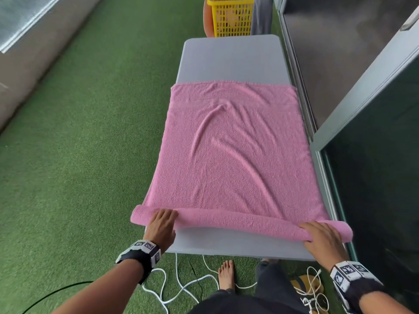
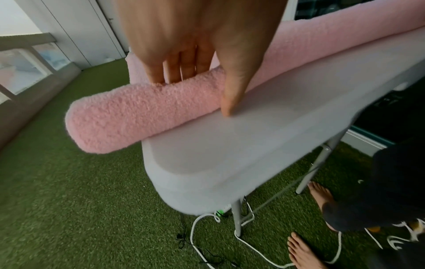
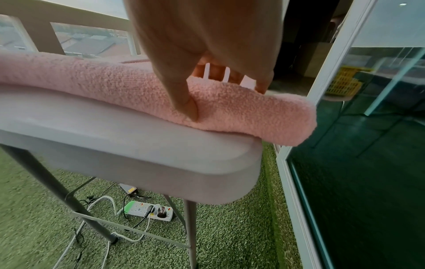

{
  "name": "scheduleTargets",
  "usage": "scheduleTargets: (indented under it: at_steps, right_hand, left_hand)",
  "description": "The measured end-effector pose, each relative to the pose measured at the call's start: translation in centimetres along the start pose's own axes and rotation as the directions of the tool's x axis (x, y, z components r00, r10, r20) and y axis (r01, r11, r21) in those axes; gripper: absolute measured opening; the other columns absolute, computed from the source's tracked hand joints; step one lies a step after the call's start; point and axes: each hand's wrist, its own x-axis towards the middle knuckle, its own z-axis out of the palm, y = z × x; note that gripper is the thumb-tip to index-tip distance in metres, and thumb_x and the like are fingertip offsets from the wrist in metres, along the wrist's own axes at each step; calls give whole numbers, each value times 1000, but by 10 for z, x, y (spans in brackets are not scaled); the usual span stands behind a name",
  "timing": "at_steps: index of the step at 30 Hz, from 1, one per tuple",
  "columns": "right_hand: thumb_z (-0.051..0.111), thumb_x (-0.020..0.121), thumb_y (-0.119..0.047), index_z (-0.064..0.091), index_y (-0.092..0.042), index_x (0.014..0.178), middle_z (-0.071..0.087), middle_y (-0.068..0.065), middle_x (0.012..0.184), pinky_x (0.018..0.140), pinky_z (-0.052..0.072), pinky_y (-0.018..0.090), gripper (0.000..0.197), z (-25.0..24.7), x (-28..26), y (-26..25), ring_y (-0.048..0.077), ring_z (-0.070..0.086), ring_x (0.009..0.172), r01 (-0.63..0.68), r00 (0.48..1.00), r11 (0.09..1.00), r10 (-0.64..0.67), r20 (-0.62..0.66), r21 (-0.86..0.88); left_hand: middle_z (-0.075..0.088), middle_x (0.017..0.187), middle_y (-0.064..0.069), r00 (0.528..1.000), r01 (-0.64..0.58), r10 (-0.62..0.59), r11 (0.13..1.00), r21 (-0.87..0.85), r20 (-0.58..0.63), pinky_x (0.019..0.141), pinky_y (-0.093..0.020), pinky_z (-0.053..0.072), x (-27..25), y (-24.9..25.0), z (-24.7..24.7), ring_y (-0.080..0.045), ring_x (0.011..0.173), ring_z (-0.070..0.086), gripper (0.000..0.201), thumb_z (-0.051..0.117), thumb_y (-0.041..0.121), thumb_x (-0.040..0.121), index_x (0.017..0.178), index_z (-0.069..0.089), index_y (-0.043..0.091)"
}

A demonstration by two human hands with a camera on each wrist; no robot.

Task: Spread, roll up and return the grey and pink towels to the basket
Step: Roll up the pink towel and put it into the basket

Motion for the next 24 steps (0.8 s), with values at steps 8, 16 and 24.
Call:
scheduleTargets:
  at_steps: [8,16,24]
  right_hand:
    - [82,65,0,72,-21,113,70,-2,111,93,53,44,53,-15,24,0,21,64,101,56,992,998,-51,-117,38]
    - [80,73,-16,71,-26,115,70,-8,113,101,45,41,44,6,-28,10,15,61,108,6,1000,998,-5,-17,61]
    - [32,100,-29,50,-34,133,52,-16,136,110,27,35,37,-8,-14,12,6,45,126,54,995,998,-51,87,-30]
  left_hand:
    - [71,90,-3,978,189,-184,981,-52,100,86,-36,55,17,0,-10,-23,85,67,25,74,0,69,91,70,10]
    - [66,68,9,969,145,-128,987,-65,209,65,-27,56,-41,7,7,-9,60,61,34,88,18,48,74,67,22]
    - [59,92,7,965,49,-26,995,-82,260,73,-26,45,-22,-6,5,-9,73,53,47,8,47,87,103,45,23]
